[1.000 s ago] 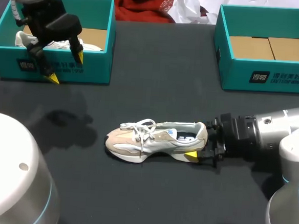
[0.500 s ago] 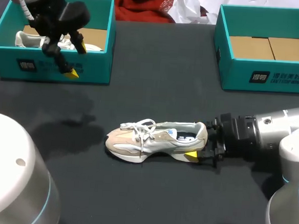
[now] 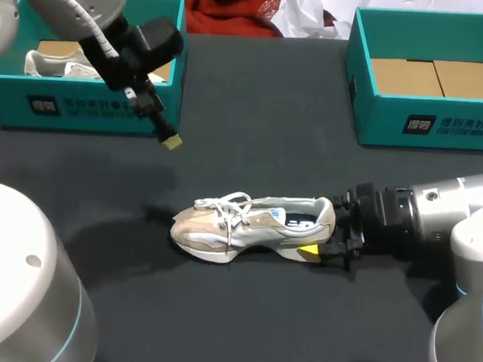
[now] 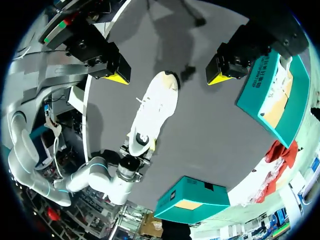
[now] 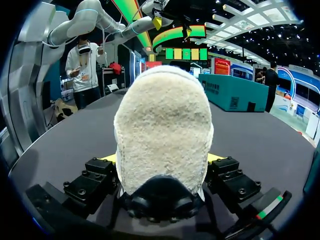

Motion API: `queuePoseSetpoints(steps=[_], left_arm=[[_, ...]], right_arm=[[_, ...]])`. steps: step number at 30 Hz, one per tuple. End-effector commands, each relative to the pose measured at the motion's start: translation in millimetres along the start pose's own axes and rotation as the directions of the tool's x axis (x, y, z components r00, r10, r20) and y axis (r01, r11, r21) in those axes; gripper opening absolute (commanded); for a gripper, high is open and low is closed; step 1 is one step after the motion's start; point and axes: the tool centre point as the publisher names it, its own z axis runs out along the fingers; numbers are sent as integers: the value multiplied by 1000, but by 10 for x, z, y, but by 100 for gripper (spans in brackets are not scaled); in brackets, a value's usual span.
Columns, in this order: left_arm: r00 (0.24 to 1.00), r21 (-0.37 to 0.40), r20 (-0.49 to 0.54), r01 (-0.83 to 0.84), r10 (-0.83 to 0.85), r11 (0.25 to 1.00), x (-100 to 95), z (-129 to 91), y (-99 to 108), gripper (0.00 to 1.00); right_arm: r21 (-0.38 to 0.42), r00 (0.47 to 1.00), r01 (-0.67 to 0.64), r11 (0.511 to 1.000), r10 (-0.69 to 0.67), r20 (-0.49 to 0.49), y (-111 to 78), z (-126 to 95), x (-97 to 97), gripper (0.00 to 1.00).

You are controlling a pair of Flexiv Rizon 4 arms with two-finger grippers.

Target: Take the shoe out of the shoebox, open the shoe tongue, remove and reinsert the insole, then place the shoe into the shoebox

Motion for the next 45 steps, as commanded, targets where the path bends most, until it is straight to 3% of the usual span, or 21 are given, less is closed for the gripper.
queuePoseSetpoints(steps=[1,8,15,30,35,41,45], left_arm=[[986,11,59,158,-158,987,198,165,-134,100],[966,24,32,257,-258,966,457,471,-424,100],[947,-21,1,321,-321,947,685,812,-683,100],[936,-14,28,352,-351,936,721,852,-668,100],[852,-30,120,516,-509,856,798,951,-670,100],[721,-54,166,687,-672,724,709,1045,-647,100],[599,-89,200,799,-776,594,649,1105,-677,100]], right_arm=[[4,1000,0,1000,0,2,-6,37,-12,0],[4,1000,0,1000,0,2,-6,37,-12,0],[4,1000,0,1000,0,2,-6,37,-12,0],[4,1000,0,1000,0,2,-6,37,-12,0],[4,1000,0,1000,0,2,-6,37,-12,0],[4,1000,0,1000,0,2,-6,37,-12,0],[4,1000,0,1000,0,2,-6,37,-12,0]])
